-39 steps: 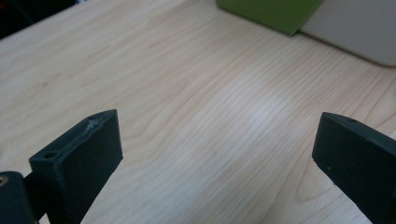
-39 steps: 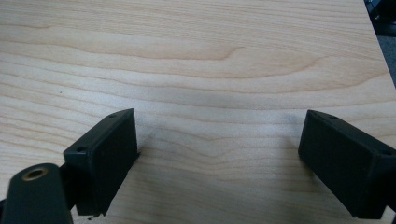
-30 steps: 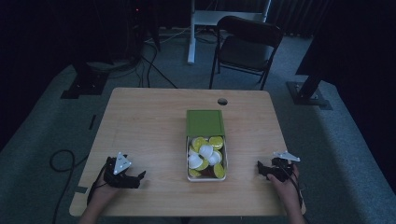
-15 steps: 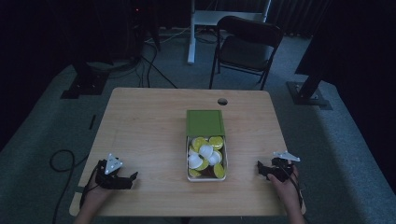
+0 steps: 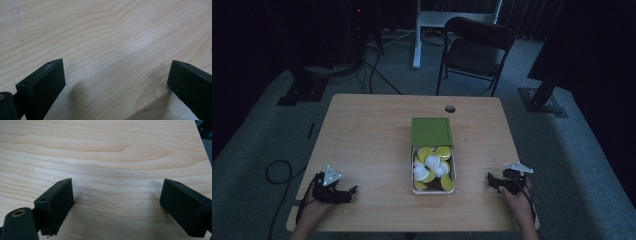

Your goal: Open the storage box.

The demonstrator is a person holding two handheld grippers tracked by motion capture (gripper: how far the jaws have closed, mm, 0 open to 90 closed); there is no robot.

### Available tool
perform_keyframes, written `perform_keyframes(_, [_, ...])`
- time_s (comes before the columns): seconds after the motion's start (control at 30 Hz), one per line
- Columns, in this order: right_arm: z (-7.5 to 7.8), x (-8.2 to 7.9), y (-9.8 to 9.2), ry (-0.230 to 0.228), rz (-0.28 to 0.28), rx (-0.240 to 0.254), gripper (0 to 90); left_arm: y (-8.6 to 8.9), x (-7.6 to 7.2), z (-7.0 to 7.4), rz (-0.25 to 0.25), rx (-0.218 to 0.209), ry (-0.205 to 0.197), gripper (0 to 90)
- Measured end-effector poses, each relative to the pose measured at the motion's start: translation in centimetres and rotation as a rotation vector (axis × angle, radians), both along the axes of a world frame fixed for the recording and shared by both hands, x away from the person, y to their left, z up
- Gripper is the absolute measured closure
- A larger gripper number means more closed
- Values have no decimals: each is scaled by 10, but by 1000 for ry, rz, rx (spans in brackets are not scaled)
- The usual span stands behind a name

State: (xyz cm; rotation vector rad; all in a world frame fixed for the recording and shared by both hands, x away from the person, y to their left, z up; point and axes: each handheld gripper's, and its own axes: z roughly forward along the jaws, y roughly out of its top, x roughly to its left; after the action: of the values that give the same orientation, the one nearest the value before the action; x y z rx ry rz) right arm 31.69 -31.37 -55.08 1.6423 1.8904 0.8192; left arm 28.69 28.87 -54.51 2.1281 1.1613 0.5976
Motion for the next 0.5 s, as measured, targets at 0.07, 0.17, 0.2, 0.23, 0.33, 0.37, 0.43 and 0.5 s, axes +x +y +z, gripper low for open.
perform_keyframes(0.07, [0,0,0,1,-1,0,111,-1,1,-1,-4,0,21,17])
perform_keyframes(0.17, [0,0,0,1,0,0,112,-1,2,-1,-4,-8,30,17])
perform_keyframes(0.2, [0,0,0,1,-1,0,111,-1,3,-1,-3,-19,44,17])
perform_keyframes(0.23, [0,0,0,0,0,0,111,0,4,-1,-9,-31,59,18])
perform_keyframes(0.33, [0,0,0,1,-1,0,111,1,5,-1,-13,-39,71,18])
perform_keyframes(0.37, [0,0,0,0,-1,1,111,1,5,-1,-14,-39,72,18])
perform_keyframes(0.43, [0,0,0,0,0,0,111,1,5,-1,-15,-39,72,17])
perform_keyframes(0.5, [0,0,0,0,0,0,112,1,5,-1,-15,-39,73,17])
